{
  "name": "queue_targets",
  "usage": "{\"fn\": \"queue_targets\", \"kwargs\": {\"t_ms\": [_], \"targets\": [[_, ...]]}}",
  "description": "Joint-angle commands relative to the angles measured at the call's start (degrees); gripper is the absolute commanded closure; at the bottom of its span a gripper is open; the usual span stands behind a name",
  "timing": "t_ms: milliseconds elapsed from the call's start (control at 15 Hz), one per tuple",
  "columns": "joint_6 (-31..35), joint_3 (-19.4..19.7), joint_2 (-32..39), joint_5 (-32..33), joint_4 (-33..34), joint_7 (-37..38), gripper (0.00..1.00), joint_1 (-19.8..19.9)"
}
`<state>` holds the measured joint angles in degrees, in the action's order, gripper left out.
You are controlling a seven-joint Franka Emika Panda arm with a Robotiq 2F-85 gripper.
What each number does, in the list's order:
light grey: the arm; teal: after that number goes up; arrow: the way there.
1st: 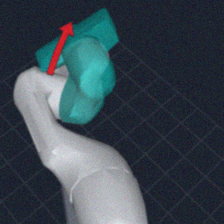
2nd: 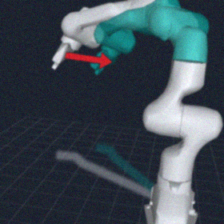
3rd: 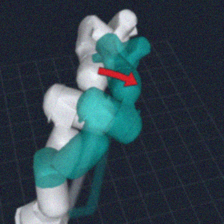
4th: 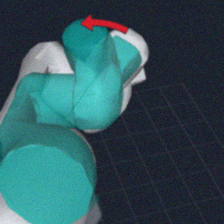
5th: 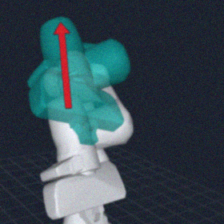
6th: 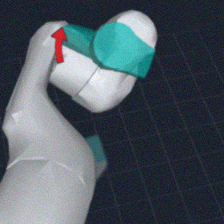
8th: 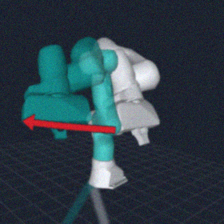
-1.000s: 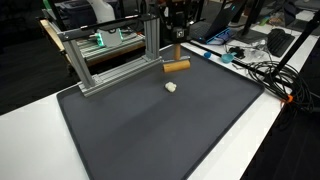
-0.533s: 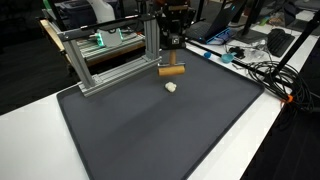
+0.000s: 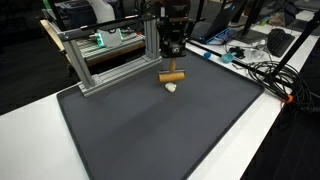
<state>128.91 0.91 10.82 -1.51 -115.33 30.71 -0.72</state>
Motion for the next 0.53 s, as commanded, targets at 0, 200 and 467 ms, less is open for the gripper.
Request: {"fn": "queue_targets", "kwargs": {"t_ms": [0,200,467], "targets": [[1.1,0.7,1.6,0.2,1.2,0.1,0.78,-0.6],[2.4,0.8,3.0,-0.1,1.6,0.0,0.78,-0.7],[1.0,1.1,5.1,0.1,2.5,0.1,0.78,-0.8]]}}
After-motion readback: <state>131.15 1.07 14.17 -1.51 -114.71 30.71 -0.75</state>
